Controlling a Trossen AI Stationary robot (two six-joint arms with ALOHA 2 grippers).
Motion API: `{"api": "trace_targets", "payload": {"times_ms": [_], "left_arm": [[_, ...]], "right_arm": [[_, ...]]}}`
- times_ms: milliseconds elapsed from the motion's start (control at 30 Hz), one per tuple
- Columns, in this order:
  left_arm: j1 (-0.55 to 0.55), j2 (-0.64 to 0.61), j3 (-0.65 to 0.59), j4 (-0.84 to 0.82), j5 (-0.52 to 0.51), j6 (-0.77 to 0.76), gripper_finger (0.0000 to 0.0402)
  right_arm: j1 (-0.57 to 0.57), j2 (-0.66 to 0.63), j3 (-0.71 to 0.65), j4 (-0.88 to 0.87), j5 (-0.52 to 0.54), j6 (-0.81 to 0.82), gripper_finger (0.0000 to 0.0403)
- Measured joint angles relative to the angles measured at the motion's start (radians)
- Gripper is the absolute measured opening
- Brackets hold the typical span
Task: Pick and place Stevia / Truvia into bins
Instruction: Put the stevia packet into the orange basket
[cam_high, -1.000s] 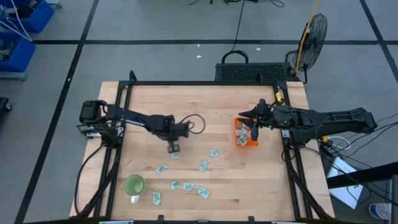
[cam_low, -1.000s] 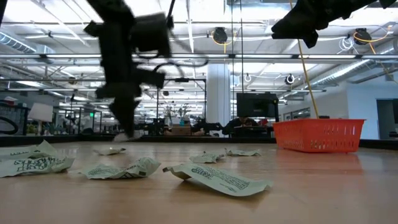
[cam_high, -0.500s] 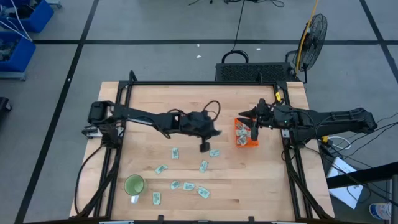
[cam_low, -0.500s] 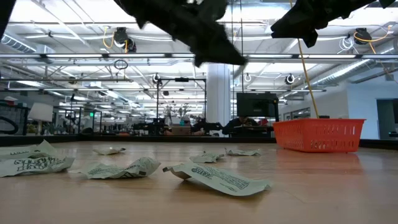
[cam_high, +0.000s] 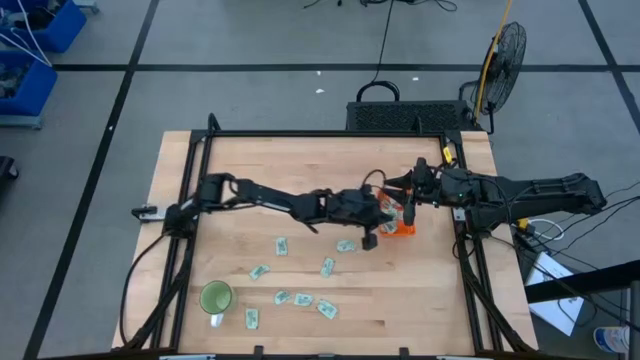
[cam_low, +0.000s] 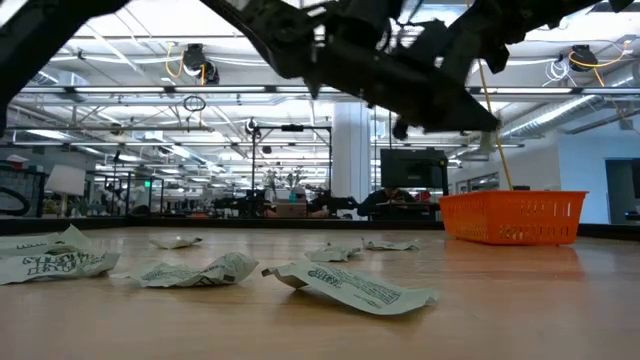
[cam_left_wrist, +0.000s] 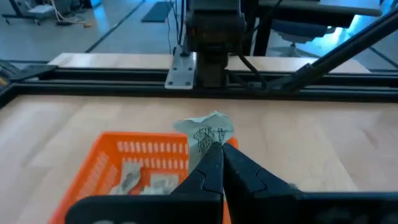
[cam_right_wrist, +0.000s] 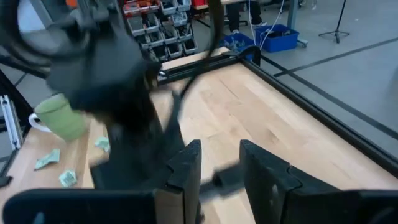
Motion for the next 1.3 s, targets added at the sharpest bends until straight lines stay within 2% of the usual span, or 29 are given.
{"api": "trace_targets", "payload": {"times_ms": [133,300,667,900,1300], "left_arm": [[0.002,0.057,0.065,-0.07,0.0,-0.008,0.0002],[0.008,0.053,0.083,-0.138,-0.001,0.006,0.0004],[0.015,0.055,0.083,-0.155,0.002,0.035,0.0013],[0.014,0.055,0.083,-0.156,0.051,0.061,0.0011],[0.015,0.055,0.082,-0.16,0.051,0.068,0.0084]], "right_arm": [[0.0,0.0,0.0,-0.003,0.001,-0.011,0.0102],[0.0,0.0,0.0,0.0,0.001,-0.011,0.0102],[0.0,0.0,0.0,0.008,0.001,-0.011,0.0102],[0.0,0.0,0.0,0.008,0.001,-0.011,0.0102],[0.0,0.0,0.0,0.008,0.001,-0.011,0.0102]]}}
